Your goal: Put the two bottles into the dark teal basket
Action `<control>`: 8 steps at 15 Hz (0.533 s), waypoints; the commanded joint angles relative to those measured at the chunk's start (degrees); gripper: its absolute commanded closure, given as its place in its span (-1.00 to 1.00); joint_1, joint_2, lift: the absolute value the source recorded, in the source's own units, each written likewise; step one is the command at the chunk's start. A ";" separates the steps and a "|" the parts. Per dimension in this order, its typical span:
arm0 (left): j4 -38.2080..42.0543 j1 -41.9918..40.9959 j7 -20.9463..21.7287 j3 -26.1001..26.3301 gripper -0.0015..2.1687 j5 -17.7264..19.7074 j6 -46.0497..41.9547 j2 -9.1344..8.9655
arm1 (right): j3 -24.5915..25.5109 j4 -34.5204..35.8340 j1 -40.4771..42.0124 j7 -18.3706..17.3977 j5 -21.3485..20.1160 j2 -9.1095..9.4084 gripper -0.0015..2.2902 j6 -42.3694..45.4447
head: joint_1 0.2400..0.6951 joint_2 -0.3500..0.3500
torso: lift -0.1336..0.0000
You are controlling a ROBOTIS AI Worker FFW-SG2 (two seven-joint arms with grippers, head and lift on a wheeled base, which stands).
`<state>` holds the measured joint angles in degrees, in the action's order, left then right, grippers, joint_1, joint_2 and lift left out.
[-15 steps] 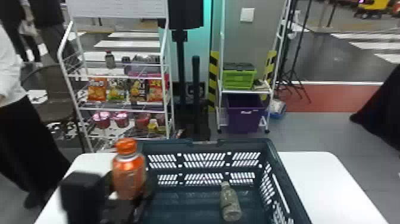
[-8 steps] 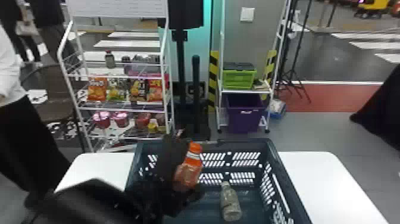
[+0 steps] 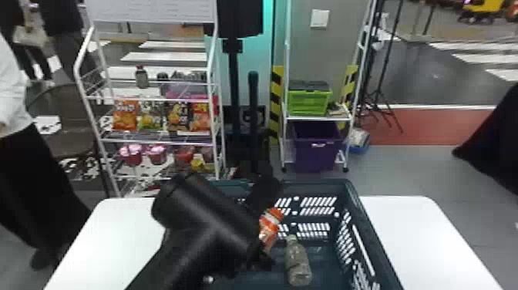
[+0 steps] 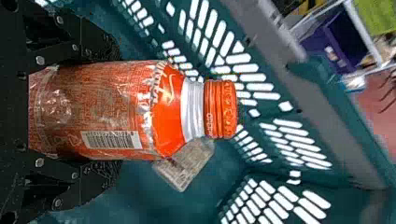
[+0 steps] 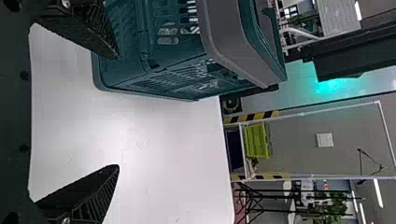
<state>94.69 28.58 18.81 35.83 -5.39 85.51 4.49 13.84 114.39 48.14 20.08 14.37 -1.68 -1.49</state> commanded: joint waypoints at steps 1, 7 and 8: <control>-2.32 0.78 -0.97 0.20 -0.85 -0.41 0.24 -0.89 | 0.22 0.13 0.03 0.23 0.13 0.10 -0.96 -0.06 | 0.14 0.00 | 1.00; 13.94 -5.99 -10.72 -5.51 -0.99 2.14 0.24 1.22 | 0.31 1.89 1.17 2.25 0.05 1.73 -0.96 6.80 | 0.14 0.00 | 1.00; 19.13 -9.15 -13.54 -8.24 -0.99 3.55 0.24 1.92 | 0.40 2.68 1.61 2.86 0.05 1.73 -0.96 8.21 | 0.14 0.00 | 1.00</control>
<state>107.10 23.29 6.76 31.08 -3.31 85.75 5.66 14.17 116.13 49.12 22.53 14.41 -0.05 4.47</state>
